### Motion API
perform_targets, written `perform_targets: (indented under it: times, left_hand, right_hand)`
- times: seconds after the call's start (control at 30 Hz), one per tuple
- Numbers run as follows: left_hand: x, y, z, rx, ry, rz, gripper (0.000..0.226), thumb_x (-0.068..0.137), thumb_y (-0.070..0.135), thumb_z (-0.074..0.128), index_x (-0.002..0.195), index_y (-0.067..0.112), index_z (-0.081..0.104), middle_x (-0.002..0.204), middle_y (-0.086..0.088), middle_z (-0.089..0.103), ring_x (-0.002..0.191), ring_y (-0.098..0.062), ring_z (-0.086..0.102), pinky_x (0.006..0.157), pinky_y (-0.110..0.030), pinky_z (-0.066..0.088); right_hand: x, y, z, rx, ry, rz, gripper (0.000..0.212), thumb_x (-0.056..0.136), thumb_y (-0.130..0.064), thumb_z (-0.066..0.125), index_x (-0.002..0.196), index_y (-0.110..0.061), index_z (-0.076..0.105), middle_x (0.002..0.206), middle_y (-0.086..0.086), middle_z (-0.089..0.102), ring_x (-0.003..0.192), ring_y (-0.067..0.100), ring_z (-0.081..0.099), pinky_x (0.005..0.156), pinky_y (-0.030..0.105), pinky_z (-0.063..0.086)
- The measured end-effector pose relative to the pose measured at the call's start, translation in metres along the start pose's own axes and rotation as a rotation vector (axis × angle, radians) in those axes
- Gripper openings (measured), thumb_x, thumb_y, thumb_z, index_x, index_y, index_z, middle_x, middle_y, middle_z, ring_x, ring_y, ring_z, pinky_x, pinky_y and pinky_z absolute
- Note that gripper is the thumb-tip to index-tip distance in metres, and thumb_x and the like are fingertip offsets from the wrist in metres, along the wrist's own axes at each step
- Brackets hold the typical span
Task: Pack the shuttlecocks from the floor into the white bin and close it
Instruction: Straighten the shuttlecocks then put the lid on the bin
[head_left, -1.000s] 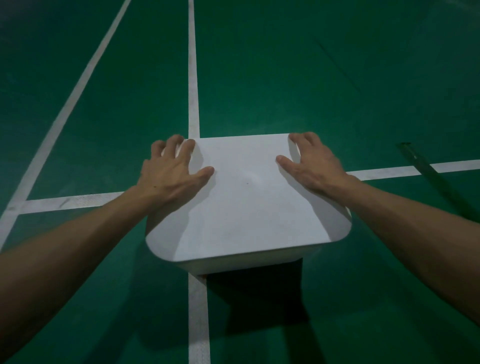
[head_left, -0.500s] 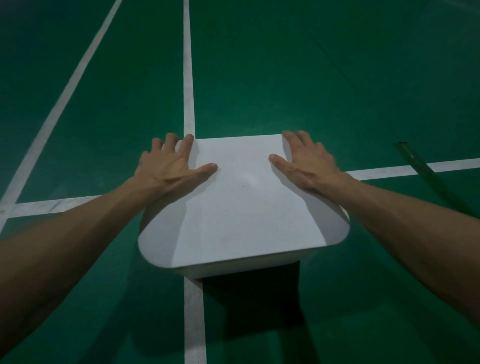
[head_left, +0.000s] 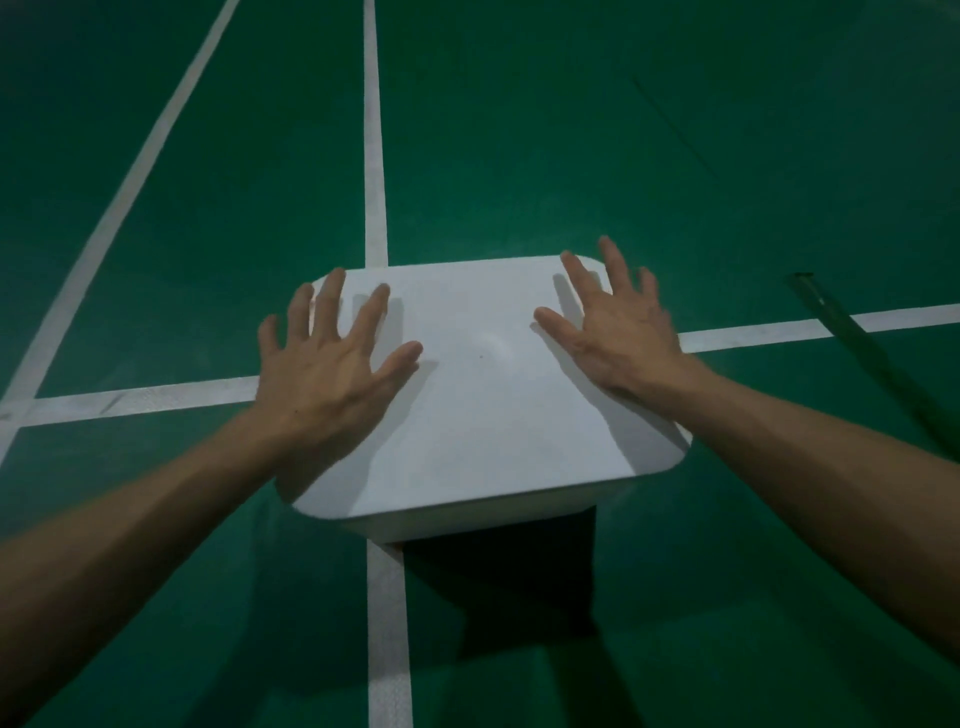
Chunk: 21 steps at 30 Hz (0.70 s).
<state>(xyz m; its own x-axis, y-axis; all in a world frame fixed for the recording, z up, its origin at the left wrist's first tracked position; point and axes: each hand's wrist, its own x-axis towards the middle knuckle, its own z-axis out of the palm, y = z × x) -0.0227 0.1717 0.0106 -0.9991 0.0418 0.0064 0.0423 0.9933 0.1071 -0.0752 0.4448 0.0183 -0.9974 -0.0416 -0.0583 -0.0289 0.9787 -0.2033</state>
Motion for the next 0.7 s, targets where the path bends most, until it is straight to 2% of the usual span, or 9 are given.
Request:
perform_targets:
  times: [0.1, 0.2, 0.33, 0.43, 0.53, 0.63, 0.7]
  left_hand:
    - [-0.035, -0.005, 0.003, 0.02, -0.069, -0.008, 0.081, 0.073, 0.081, -0.007, 0.146, 0.044, -0.012, 0.157, 0.001, -0.021, 0.146, -0.023, -0.012, 0.115, -0.056, 0.003]
    - [-0.046, -0.002, 0.005, 0.053, -0.091, -0.021, 0.09, 0.069, 0.082, -0.006, 0.148, 0.04, -0.008, 0.159, -0.003, -0.013, 0.146, -0.024, -0.011, 0.115, -0.053, 0.007]
    - [-0.044, 0.006, 0.003, 0.032, -0.081, 0.003, 0.092, 0.07, 0.082, -0.001, 0.15, 0.035, 0.001, 0.159, -0.008, -0.006, 0.146, -0.029, -0.008, 0.115, -0.056, 0.011]
    - [-0.042, 0.005, 0.002, 0.084, -0.087, 0.02, 0.092, 0.072, 0.081, -0.004, 0.15, 0.033, 0.0, 0.159, -0.009, -0.007, 0.146, -0.029, -0.01, 0.115, -0.059, 0.004]
    - [-0.044, 0.007, 0.003, 0.111, -0.1, 0.023, 0.1, 0.068, 0.083, -0.011, 0.151, 0.029, -0.007, 0.158, -0.004, -0.02, 0.144, -0.025, -0.02, 0.112, -0.061, -0.007]
    - [-0.05, 0.019, 0.003, 0.077, -0.172, 0.028, 0.105, 0.059, 0.088, -0.015, 0.149, 0.033, -0.015, 0.157, 0.0, -0.022, 0.144, -0.028, -0.018, 0.11, -0.066, -0.006]
    - [-0.055, 0.025, 0.006, 0.086, -0.161, 0.049, 0.102, 0.059, 0.09, -0.014, 0.146, 0.038, -0.02, 0.156, -0.003, -0.023, 0.144, -0.033, -0.018, 0.108, -0.069, -0.006]
  right_hand:
    - [-0.036, 0.005, 0.001, -0.04, -0.043, -0.055, 0.081, 0.081, -0.08, 0.026, 0.149, -0.046, -0.002, 0.158, -0.012, -0.018, 0.145, 0.038, -0.009, 0.112, 0.061, 0.009]
    - [-0.061, 0.014, 0.006, -0.082, -0.083, -0.044, 0.086, 0.075, -0.086, 0.018, 0.148, -0.047, -0.005, 0.159, -0.01, -0.016, 0.145, 0.038, -0.008, 0.112, 0.061, 0.009]
    - [-0.062, 0.014, 0.01, -0.115, -0.059, -0.063, 0.089, 0.075, -0.086, 0.015, 0.15, -0.041, -0.003, 0.161, -0.004, -0.009, 0.146, 0.035, -0.005, 0.113, 0.058, 0.015]
    - [-0.058, 0.013, 0.01, -0.137, -0.066, -0.094, 0.09, 0.076, -0.085, 0.013, 0.151, -0.037, -0.002, 0.161, 0.0, -0.01, 0.146, 0.03, -0.014, 0.115, 0.059, 0.007]
    - [-0.066, 0.011, 0.009, -0.151, -0.042, -0.066, 0.091, 0.075, -0.085, 0.007, 0.151, -0.037, -0.005, 0.16, -0.002, -0.016, 0.145, 0.028, -0.019, 0.114, 0.061, -0.005]
    - [-0.086, 0.004, 0.012, -0.137, -0.072, -0.096, 0.094, 0.072, -0.088, 0.005, 0.15, -0.038, -0.006, 0.159, -0.001, -0.016, 0.145, 0.03, -0.018, 0.113, 0.061, -0.007]
    - [-0.096, 0.001, 0.015, -0.171, -0.079, -0.136, 0.098, 0.069, -0.089, 0.003, 0.151, -0.037, -0.008, 0.16, 0.001, -0.015, 0.145, 0.031, -0.018, 0.114, 0.06, -0.006]
